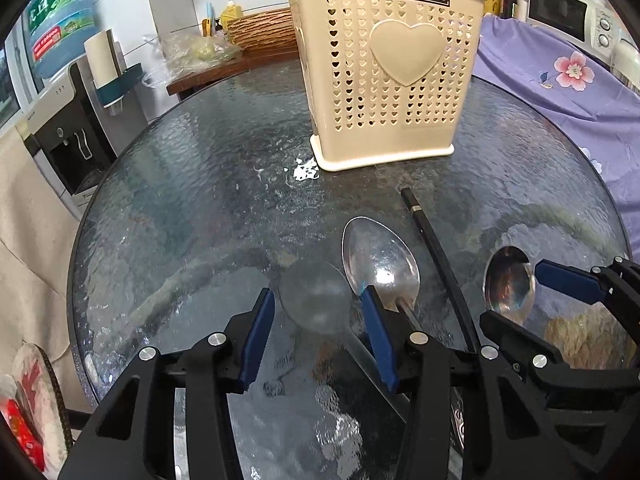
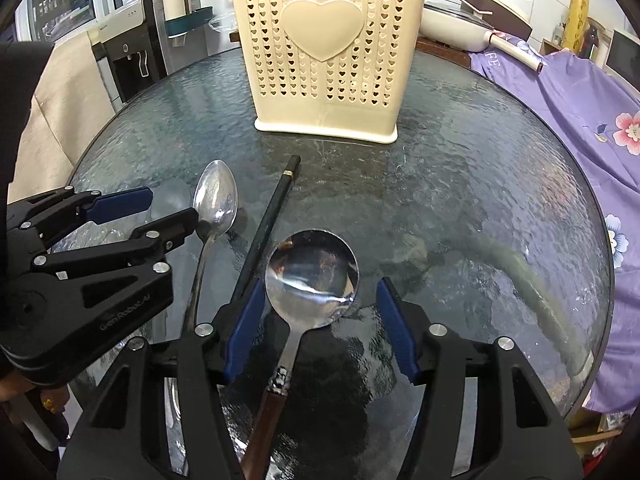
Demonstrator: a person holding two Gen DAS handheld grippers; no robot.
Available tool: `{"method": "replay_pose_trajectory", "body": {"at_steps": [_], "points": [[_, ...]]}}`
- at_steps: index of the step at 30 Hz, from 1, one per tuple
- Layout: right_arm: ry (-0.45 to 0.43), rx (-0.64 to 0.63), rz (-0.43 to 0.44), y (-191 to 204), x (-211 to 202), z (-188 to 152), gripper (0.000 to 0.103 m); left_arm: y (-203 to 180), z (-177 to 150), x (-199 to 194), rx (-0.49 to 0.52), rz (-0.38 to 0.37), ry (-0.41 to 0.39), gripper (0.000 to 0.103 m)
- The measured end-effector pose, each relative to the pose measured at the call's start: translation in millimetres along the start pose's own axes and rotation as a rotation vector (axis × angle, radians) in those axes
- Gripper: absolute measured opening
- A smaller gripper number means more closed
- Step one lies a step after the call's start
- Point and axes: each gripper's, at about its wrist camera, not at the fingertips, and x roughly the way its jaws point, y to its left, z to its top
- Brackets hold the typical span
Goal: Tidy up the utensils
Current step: 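Close the right tool on the wooden-handled spoon while the left tool grasps a metal spoon, then lift both spoons and carry them over the cream holder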
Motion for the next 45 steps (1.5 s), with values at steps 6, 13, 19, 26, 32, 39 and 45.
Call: {"method": "replay_pose_trajectory", "body": {"at_steps": [6, 13, 19, 26, 32, 39, 45], "points": [[0.000, -0.010, -0.031, 4, 0, 2, 0.053, 0, 3, 2, -0.005, 0.002, 0.003, 0.039], [0.012, 0.001, -0.022, 0, 1, 3, 0.053, 2, 6, 4, -0.010, 0.016, 0.011, 0.041], [0.011, -0.016, -0.021, 4, 1, 3, 0.048, 2, 6, 4, -0.018, 0.005, 0.006, 0.037], [-0.002, -0.021, 0.007, 3, 2, 3, 0.048, 8, 6, 3, -0.040, -0.034, -0.003, 0.036], [-0.039, -0.006, 0.049, -2, -7, 4, 0.048, 13, 8, -9, -0.048, -0.080, -0.046, 0.036], [-0.112, -0.003, 0.096, -9, -32, 10, 0.048, 15, 12, -36, -0.037, -0.122, -0.130, 0.036], [-0.179, -0.015, 0.134, -11, -55, 15, 0.048, 15, 15, -61, -0.024, -0.144, -0.216, 0.036]]}}
